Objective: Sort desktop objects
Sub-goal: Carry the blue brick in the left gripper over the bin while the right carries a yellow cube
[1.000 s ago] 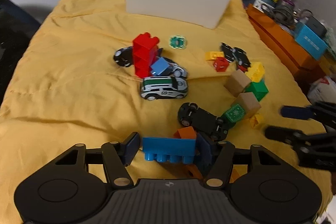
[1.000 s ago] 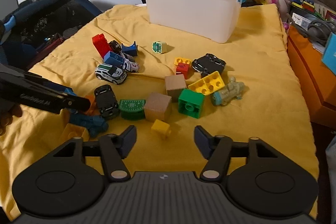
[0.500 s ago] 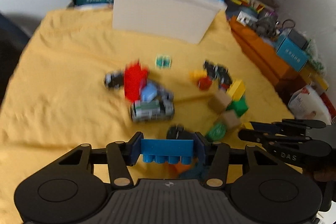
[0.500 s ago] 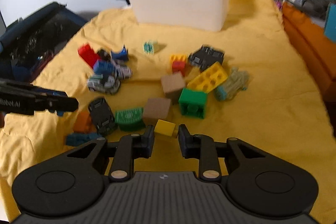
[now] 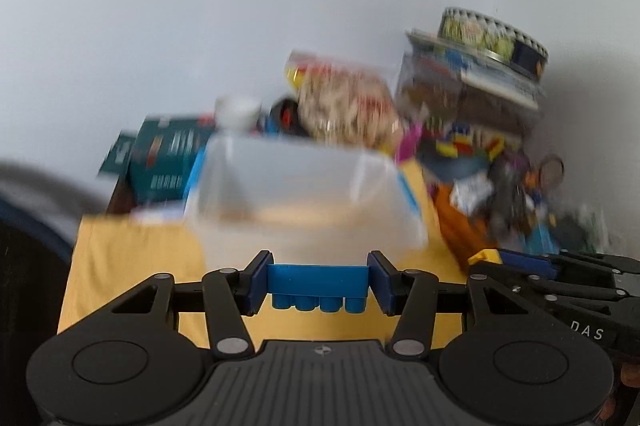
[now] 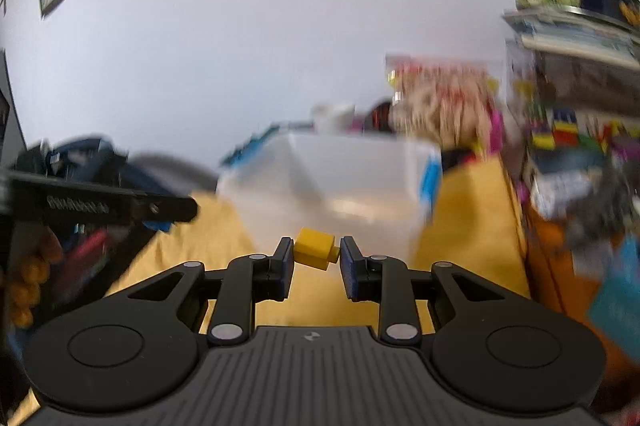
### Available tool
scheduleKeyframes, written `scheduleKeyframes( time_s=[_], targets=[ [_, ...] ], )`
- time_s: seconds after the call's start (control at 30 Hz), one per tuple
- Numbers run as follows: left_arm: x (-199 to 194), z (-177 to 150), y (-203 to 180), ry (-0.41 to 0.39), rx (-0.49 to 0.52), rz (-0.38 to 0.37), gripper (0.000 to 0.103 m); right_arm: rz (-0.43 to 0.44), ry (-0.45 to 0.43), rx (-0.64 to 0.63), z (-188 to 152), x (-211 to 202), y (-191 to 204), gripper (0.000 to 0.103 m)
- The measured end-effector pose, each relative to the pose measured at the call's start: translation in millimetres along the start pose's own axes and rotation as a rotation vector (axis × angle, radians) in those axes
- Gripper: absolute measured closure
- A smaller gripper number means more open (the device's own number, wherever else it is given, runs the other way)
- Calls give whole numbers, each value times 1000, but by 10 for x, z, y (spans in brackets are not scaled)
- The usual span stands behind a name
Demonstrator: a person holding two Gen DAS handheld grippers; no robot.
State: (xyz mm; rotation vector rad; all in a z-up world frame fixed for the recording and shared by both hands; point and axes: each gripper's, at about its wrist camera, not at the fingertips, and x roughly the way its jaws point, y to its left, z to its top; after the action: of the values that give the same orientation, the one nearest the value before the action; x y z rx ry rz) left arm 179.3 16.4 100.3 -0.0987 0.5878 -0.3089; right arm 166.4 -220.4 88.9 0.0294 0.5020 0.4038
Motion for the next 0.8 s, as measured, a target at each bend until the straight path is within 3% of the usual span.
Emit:
scheduleKeyframes(
  time_s=[0.13,0.23,0.4,0.43,0.5,0.53,0.67,0.8],
  targets=[
    [522,337,72,33,-11,32,48,-27,43,25,352,540,-146,75],
    [874,463,213,75,-62,59,48,-57,97,40,411,861,-267,75],
    [1165,579,312,96,-47,78,48,-86,168,62,393,1241,-445,75],
    [1193,593,330,94,-43,81,44,-86,180,67,392,1298,-459,73],
    [1265,592,370,107,-54,98,29,-107,203,63,416,1417,-480,51],
    [1263,585,389,102,-65,111,28,-115,190,50,428,1396,-464,37],
    [1121,521,446,58,-47,118,28,-94,134,53,409,1197,-468,35],
    [726,303,451,27,-5,90,28,-67,54,29,187,674,-339,35]
  ],
)
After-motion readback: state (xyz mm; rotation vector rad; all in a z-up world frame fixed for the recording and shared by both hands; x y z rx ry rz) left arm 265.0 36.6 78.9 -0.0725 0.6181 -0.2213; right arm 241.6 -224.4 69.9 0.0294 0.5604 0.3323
